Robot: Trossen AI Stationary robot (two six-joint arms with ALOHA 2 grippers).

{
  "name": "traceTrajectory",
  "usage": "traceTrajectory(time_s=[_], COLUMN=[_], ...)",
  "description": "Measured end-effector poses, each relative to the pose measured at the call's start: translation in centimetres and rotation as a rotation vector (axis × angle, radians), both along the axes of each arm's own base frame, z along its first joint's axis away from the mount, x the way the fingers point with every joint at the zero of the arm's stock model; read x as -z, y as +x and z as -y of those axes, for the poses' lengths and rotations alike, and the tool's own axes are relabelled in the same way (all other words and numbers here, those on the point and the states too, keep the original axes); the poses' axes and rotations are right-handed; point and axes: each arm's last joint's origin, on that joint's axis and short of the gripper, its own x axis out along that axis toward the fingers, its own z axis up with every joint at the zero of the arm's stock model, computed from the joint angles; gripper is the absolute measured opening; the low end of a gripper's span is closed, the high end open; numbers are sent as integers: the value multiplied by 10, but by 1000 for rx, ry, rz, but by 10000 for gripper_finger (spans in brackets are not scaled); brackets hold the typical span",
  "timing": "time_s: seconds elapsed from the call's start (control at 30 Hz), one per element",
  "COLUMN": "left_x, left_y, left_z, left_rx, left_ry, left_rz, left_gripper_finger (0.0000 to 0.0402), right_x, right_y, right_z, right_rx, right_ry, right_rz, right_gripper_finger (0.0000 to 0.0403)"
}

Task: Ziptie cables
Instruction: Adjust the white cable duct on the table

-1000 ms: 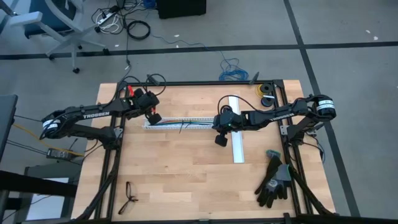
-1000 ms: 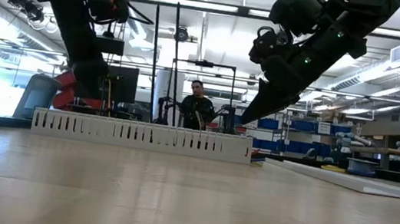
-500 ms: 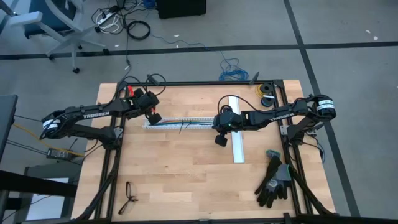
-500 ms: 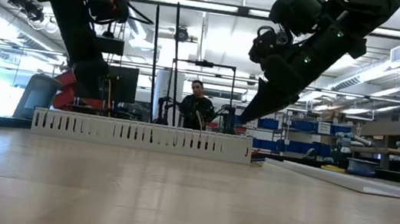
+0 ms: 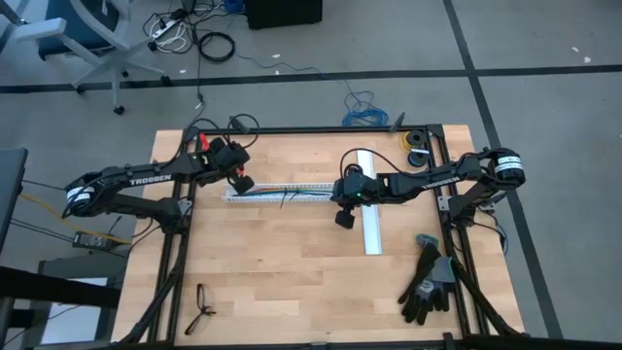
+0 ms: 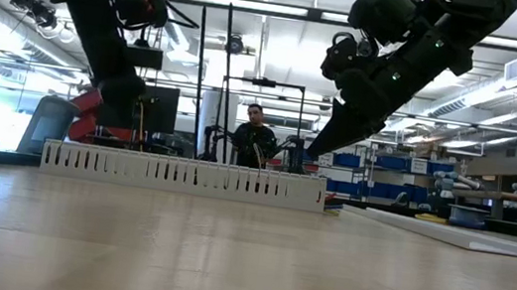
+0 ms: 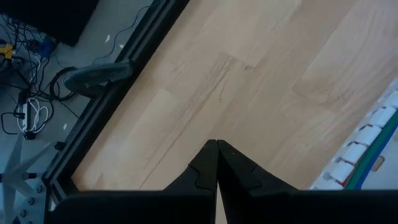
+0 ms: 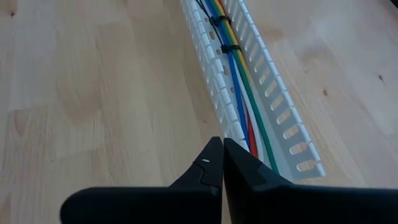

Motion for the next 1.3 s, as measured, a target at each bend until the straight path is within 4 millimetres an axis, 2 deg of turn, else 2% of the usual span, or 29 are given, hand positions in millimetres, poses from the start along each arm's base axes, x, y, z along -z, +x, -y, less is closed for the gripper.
traceTrajectory(time_s=[0.8,1.03,1.3], left_x=[-11,-10,2], left_y=[12,14,18], left_z=[-6,-3,-7], left_rx=[0,105,124], left_ry=[83,-2,-25], left_rz=[165,192,123], left_gripper_finger=[17,17,14], right_x=[-4,-5,0], right_y=[4,4,8], right_z=[0,-1,-25], right_rx=[1,54,-28], right_ry=[-2,82,147], right_rz=[55,82,87], right_gripper_finger=[4,1,0])
